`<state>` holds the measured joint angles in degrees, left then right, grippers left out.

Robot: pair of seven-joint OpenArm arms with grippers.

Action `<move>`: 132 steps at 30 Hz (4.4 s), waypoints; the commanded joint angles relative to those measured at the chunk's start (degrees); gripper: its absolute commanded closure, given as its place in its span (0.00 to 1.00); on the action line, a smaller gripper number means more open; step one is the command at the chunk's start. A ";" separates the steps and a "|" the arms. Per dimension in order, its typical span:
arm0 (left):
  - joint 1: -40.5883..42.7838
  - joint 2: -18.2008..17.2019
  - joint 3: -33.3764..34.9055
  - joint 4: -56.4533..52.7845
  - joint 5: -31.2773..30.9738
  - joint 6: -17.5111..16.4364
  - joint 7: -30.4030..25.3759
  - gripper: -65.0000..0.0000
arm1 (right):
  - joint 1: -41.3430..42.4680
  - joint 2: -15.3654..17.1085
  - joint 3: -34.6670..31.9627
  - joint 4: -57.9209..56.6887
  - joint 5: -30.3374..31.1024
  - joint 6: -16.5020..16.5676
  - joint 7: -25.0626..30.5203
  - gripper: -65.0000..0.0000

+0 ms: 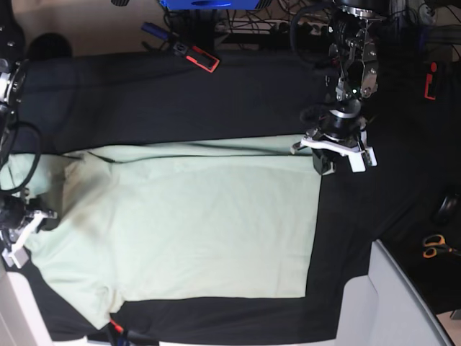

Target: Fold the T-shirt properly

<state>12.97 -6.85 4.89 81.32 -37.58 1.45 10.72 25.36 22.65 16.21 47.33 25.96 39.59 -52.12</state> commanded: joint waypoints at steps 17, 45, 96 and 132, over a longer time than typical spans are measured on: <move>-1.15 -0.31 -0.27 0.57 -0.09 -0.44 -1.71 1.00 | 1.84 1.30 0.63 0.89 1.25 0.41 1.35 1.00; -3.26 -0.31 -0.27 -3.03 -0.09 -0.44 -1.71 1.00 | 1.84 1.30 0.63 0.62 1.25 0.41 7.06 1.00; -13.02 1.62 0.52 -12.26 7.65 -0.53 -1.53 1.00 | 3.43 1.48 0.72 -7.02 1.25 0.41 17.70 1.00; 9.84 -7.61 -0.18 4.97 7.65 -0.53 -1.71 0.43 | -14.42 -6.70 51.53 5.20 1.43 0.41 4.16 0.26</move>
<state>22.72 -13.96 4.91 85.19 -29.95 1.26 10.68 10.11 15.03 67.79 51.79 26.63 39.35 -48.42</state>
